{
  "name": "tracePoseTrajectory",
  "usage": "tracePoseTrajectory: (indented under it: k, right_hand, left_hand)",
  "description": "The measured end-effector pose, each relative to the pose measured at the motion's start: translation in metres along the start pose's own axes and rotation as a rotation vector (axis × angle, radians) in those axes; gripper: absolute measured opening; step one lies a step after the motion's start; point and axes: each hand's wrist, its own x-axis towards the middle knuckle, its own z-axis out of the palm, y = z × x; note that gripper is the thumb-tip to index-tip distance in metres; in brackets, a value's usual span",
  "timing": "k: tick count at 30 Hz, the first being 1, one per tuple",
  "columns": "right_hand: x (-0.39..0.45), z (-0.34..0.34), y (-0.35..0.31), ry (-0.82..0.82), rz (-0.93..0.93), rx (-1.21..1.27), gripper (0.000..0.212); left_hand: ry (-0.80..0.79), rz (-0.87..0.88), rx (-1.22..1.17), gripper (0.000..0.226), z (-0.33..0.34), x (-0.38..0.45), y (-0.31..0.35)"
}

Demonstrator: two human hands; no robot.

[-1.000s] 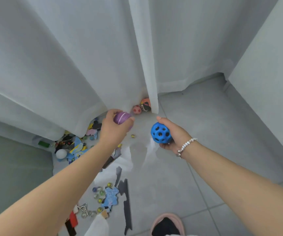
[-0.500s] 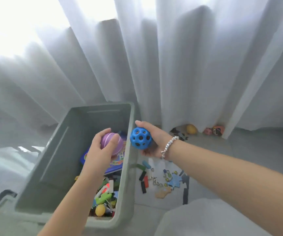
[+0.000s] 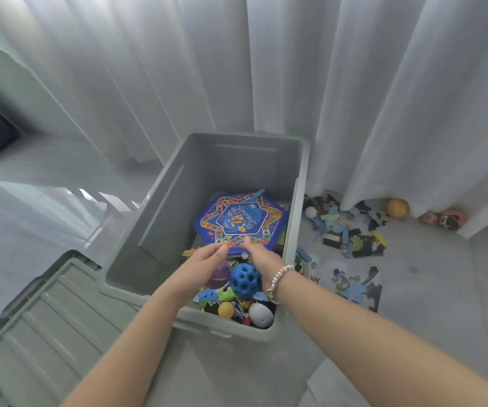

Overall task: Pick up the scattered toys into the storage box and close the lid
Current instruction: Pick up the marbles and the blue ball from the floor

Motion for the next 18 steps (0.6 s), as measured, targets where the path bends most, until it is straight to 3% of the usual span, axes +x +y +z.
tracePoseTrajectory:
  k: [4,11,18]
  right_hand:
    - [0.007,-0.002,0.012,0.002,0.006,0.078,0.042]
    - [-0.006,-0.010,0.011,0.022,-0.128,-0.090,0.035]
    - [-0.042,-0.068,-0.009,0.176,-0.307,-0.184,0.025]
  left_hand:
    - [0.035,0.027,-0.007,0.027,0.013,0.002,-0.023]
    - [0.288,0.164,0.083,0.022,0.033,0.000,-0.036]
    - [0.262,0.349,0.122,0.015,0.074,-0.013,0.010]
